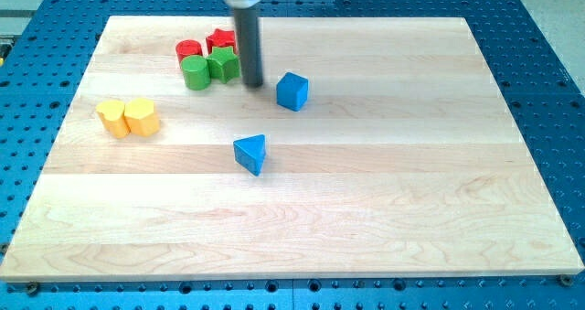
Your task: Place the cube diagonally top left to the triangle
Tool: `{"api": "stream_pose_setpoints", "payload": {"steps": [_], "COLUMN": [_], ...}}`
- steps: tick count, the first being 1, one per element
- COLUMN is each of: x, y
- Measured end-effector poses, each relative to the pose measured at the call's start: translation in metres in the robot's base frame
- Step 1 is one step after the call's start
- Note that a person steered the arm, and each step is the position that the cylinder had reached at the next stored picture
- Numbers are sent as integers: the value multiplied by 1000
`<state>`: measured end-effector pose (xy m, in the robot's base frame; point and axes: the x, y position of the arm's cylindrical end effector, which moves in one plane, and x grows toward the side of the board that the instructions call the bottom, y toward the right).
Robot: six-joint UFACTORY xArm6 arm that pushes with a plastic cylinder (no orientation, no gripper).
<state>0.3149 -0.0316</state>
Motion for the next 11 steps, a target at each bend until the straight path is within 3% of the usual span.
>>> {"api": "stream_pose_setpoints", "payload": {"steps": [1,2,3,4,5,6,7,9,11], "x": [-22,15,70,85,45,48,98,77,89], "y": [73,96,84,40,77,38,-37,-29,-86]}}
